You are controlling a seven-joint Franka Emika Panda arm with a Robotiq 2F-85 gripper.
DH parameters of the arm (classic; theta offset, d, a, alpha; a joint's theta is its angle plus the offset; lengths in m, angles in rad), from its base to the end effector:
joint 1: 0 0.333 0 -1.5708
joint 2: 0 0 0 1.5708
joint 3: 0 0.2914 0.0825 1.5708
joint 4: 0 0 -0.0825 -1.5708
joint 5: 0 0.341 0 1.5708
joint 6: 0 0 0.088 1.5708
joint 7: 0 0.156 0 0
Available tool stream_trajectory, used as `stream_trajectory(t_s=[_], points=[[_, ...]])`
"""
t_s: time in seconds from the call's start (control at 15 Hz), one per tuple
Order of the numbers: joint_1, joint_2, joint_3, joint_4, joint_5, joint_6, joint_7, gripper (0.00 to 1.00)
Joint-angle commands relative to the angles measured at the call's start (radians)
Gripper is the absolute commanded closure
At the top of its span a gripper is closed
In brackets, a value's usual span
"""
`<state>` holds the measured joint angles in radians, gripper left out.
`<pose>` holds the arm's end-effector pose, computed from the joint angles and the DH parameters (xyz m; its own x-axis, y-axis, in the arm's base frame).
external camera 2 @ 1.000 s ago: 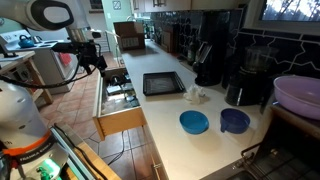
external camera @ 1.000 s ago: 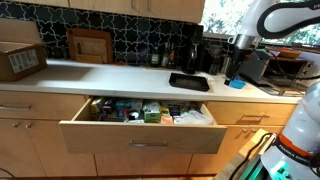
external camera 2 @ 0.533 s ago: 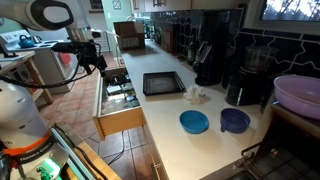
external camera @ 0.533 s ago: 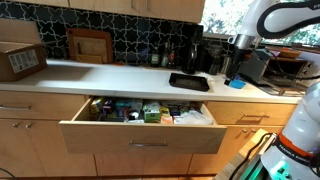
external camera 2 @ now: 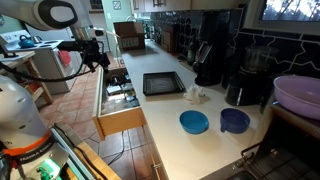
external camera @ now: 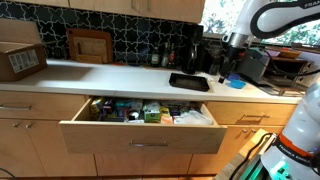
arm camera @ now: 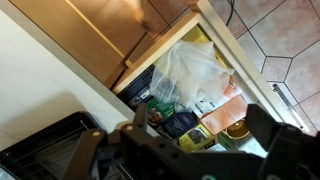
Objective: Remove the clear bag from the open drawer and put it on the counter
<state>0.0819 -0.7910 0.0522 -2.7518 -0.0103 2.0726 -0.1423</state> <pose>0.3002 0.0372 0.3978 0.9585 0.2659 0.1029 0.2607 -0.9634 0.0618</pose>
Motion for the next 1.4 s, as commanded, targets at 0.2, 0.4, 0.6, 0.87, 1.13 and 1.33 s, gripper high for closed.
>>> stream_trajectory(t_s=[0.2,0.4,0.6,0.87,1.13,1.33], points=[[0.011,0.284,0.121,0.006,0.006,0.184,0.243,0.00],[-0.037,0.382,0.182,0.001,-0.035,0.298,0.463,0.00],[-0.004,0.375,0.154,0.000,-0.013,0.297,0.426,0.00],[-0.010,0.409,0.153,0.005,-0.013,0.315,0.440,0.00],[-0.039,0.525,0.166,0.051,-0.041,0.396,0.487,0.00],[-0.047,0.622,0.170,0.082,-0.062,0.472,0.518,0.00]])
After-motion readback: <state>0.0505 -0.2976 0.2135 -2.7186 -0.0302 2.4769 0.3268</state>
